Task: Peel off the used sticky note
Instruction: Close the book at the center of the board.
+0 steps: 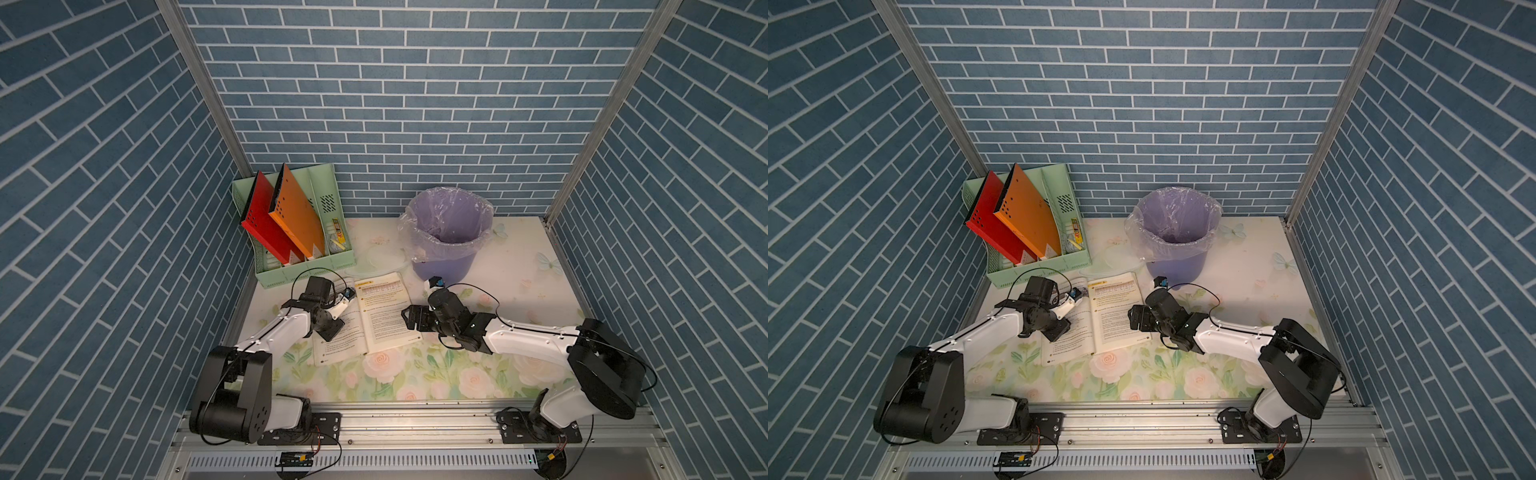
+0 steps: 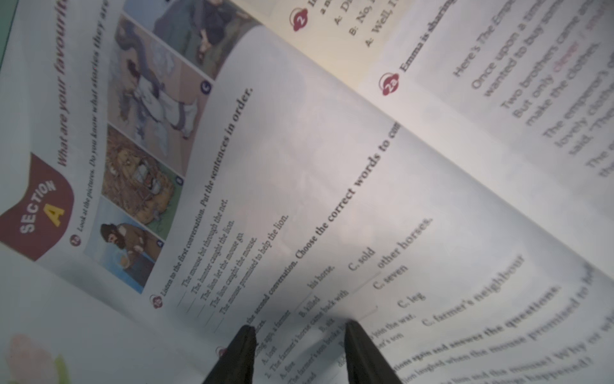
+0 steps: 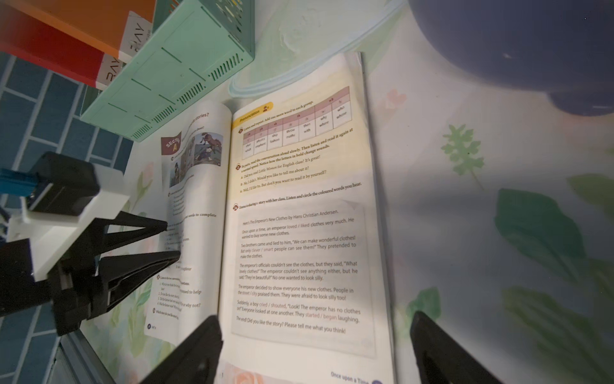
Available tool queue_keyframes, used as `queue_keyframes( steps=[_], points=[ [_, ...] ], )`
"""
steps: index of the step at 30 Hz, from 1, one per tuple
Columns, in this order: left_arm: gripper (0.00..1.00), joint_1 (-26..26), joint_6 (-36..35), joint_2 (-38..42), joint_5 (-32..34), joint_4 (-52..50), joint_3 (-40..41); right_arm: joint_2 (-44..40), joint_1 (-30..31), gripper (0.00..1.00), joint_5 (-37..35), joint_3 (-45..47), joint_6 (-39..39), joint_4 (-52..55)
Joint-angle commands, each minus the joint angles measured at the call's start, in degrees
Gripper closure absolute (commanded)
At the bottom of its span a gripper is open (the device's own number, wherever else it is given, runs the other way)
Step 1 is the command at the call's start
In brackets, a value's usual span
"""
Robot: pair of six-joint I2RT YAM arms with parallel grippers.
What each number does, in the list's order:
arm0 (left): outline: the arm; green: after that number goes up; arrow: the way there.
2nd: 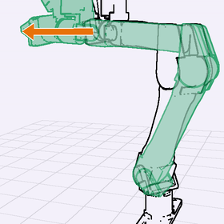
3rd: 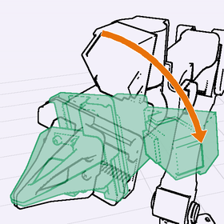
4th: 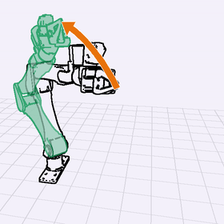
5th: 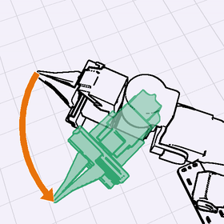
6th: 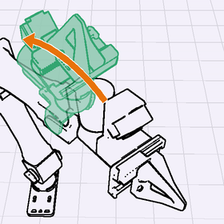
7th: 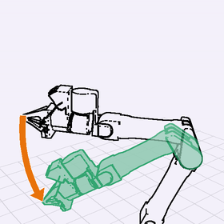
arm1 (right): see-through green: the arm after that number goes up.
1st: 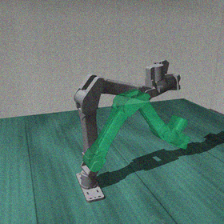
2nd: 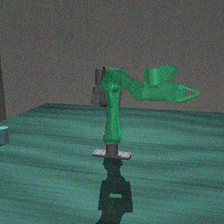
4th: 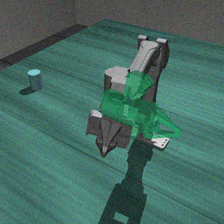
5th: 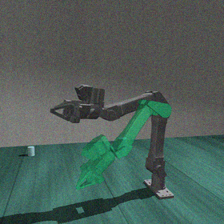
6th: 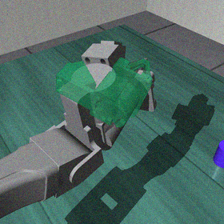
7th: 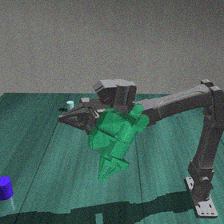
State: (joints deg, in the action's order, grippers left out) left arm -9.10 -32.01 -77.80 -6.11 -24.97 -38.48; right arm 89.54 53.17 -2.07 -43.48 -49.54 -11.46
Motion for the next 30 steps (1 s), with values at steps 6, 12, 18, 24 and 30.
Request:
queue_keyframes(
  steps=[6,12,18,24,30],
  points=[
    [0.52,1.1,-2.3,-1.0,4.1,-0.1,2.2,10.6,-1.8,0.11,6.1,-0.1,-4.5,-14.8],
    [0.55,1.2,-2.6,-3.0,8.3,0.5,2.6,16.1,-2.2,0.13,11.0,0.2,-8.3,-21.6],
    [0.56,1.2,-3.0,-3.7,7.8,1.3,3.7,19.5,-1.4,0.17,16.9,0.2,-13.5,-32.3],
    [0.56,1.2,-3.1,-4.9,6.8,1.5,3.4,21.0,-0.4,0.44,22.2,0.4,-20.0,-48.1],
    [0.56,1.2,-2.8,-4.5,4.8,1.2,2.7,17.9,0.6,0.88,21.4,-1.1,-18.0,-43.7]
  ],
)
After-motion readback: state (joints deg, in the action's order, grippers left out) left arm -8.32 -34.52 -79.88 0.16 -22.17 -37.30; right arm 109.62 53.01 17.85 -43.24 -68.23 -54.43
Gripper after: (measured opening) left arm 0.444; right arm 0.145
